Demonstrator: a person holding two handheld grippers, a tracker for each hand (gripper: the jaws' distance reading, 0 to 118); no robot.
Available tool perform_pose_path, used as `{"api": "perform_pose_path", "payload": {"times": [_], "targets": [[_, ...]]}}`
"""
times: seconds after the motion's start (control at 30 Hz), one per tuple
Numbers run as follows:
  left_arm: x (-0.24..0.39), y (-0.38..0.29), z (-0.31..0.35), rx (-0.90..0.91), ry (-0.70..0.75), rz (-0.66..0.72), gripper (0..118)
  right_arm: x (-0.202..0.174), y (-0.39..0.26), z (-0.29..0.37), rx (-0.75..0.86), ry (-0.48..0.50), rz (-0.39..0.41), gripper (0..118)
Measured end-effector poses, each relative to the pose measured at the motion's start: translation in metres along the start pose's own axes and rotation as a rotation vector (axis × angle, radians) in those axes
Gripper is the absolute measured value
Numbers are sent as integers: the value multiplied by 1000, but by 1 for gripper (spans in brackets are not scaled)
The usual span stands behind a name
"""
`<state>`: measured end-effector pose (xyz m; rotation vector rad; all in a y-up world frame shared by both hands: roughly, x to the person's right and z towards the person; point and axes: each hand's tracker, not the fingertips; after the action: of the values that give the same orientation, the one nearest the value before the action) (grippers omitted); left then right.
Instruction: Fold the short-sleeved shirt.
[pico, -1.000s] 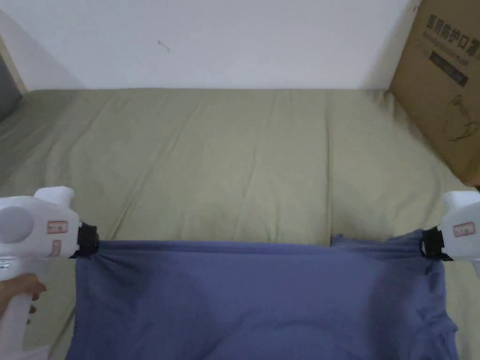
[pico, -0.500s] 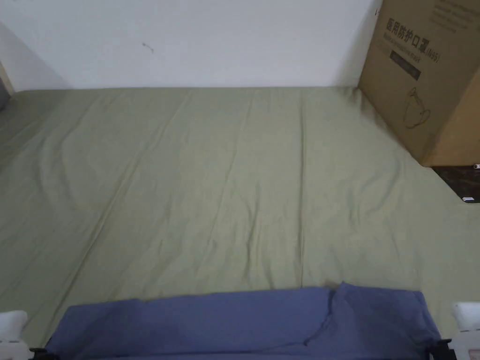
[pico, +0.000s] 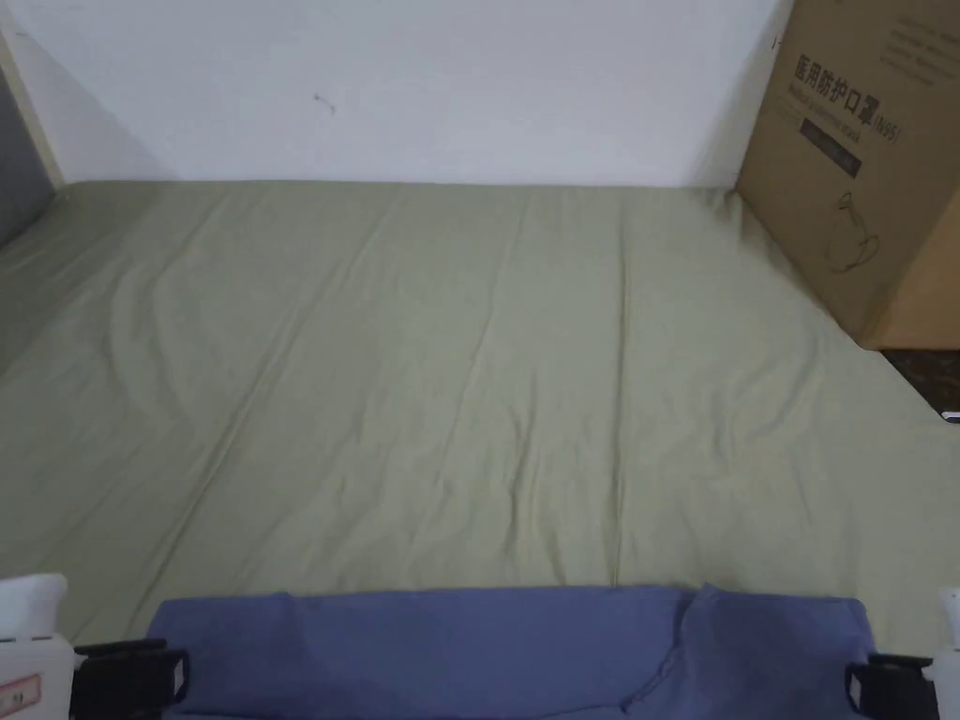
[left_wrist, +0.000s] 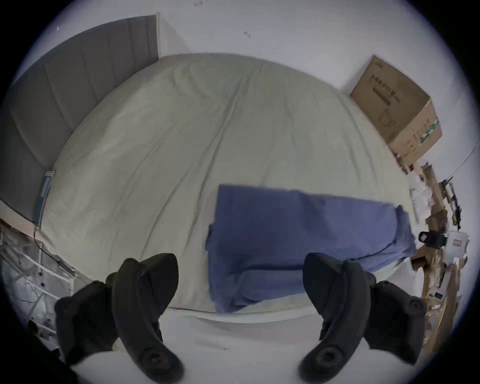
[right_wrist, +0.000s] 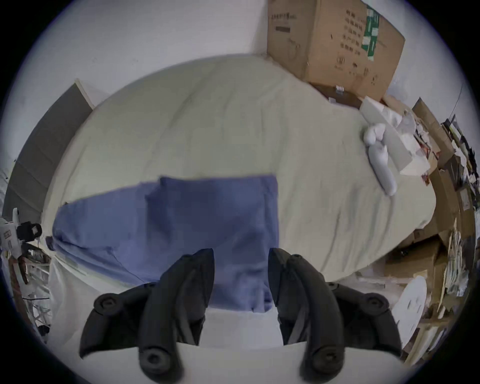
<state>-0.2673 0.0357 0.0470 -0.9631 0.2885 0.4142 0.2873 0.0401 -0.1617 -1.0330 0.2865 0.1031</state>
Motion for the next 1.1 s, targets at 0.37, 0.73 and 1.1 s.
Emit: {"api": "perform_pose_path", "payload": {"times": [0.37,0.73,1.1], "targets": [[-3,-22,-7,21,-137,140,0,-116,11,-33,58,113,56,0],[-57,-27,-34,7,-247,329,94,-195,20,-47,84,212,144,0],[-80,-54,-76,-76,-436,505,100,-223,11,-59,27,236,194,0]]}}
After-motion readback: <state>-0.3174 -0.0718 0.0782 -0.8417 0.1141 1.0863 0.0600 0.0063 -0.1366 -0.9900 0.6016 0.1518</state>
